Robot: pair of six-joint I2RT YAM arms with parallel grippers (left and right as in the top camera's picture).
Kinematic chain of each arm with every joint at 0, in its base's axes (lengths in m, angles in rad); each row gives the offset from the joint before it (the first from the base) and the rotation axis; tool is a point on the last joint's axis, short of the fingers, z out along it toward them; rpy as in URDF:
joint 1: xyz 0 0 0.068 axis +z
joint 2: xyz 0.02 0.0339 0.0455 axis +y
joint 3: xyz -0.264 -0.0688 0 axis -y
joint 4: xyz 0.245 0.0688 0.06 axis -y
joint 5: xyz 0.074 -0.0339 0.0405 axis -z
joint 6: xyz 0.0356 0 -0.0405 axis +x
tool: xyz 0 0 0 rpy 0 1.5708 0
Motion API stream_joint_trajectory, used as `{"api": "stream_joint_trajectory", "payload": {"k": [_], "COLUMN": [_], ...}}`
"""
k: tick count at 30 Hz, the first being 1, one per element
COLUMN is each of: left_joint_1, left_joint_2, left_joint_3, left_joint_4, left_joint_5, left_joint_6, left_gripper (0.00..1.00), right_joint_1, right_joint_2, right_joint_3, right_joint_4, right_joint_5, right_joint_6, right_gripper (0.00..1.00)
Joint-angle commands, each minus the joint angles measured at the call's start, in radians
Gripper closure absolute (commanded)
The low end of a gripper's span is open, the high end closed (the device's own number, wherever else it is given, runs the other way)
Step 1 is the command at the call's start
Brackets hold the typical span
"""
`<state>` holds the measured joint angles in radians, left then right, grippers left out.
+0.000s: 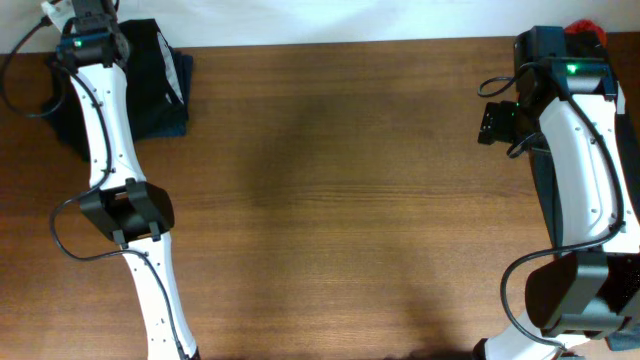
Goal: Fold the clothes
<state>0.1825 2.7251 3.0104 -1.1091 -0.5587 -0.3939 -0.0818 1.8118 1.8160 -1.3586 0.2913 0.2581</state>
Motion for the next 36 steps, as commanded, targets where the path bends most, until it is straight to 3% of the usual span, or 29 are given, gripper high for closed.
{"api": "stream_joint_trajectory", "payload": {"k": [1,3,6,10,11,12,13,14,18,22,24,25,26,31,36], "left_joint_1": [-0.050,-0.078,-0.088,-0.079,-0.077,-0.071,-0.065,-0.060,-0.056,-0.057,-0.060,-0.064,-0.067,-0.071,-0.122], "left_joint_2": [-0.043,-0.056,-0.055,-0.055,-0.055,-0.055,-0.055,-0.055,-0.055,-0.095,-0.169,-0.230,-0.299,-0.537,-0.827], "left_joint_3": [0.060,0.060,-0.019,-0.190,-0.234,-0.285,-0.310,-0.346,-0.473,-0.450,-0.420,-0.419,-0.419,-0.419,-0.419], "left_joint_4": [-0.068,-0.137,-0.230,-0.183,-0.157,-0.125,-0.111,-0.085,-0.070,-0.125,-0.150,-0.166,-0.182,-0.304,-0.556], "left_joint_5": [0.014,0.157,0.171,0.175,0.183,0.219,0.262,0.323,0.457,0.458,0.466,0.467,0.494,0.512,0.570], "left_joint_6": [-0.006,-0.006,-0.006,-0.006,-0.006,-0.006,-0.006,-0.006,-0.006,0.001,-0.001,-0.031,-0.040,-0.040,0.003], "left_gripper": [0.01,0.01,0.05,0.11,0.28,0.71,0.92,1.00,1.00,1.00,0.66,0.16,0.01,0.01,0.01], "right_joint_1": [-0.004,-0.004,-0.004,-0.004,-0.004,-0.004,-0.004,-0.004,-0.004,-0.004,-0.004,-0.004,-0.004,-0.004,-0.004], "right_joint_2": [-0.005,-0.005,-0.005,-0.005,-0.005,-0.005,-0.005,-0.005,-0.005,-0.005,-0.005,-0.005,-0.005,-0.005,-0.005], "right_joint_3": [0.013,0.013,0.013,0.013,0.013,0.013,0.013,0.013,0.013,0.013,0.013,0.013,0.013,0.013,0.013], "right_joint_4": [-0.001,-0.001,-0.001,-0.001,-0.001,-0.001,-0.001,-0.001,-0.001,-0.001,-0.001,-0.001,-0.001,-0.001,-0.001], "right_joint_5": [0.016,0.016,0.016,0.016,0.016,0.016,0.016,0.016,0.016,0.016,0.016,0.016,0.016,0.016,0.016], "right_joint_6": [0.002,0.002,0.002,0.002,0.002,0.002,0.002,0.002,0.002,0.002,0.002,0.002,0.002,0.002,0.002], "right_gripper": [0.01,0.01,0.01,0.01,0.01,0.01,0.01,0.01,0.01,0.01,0.01,0.01,0.01,0.01,0.01]}}
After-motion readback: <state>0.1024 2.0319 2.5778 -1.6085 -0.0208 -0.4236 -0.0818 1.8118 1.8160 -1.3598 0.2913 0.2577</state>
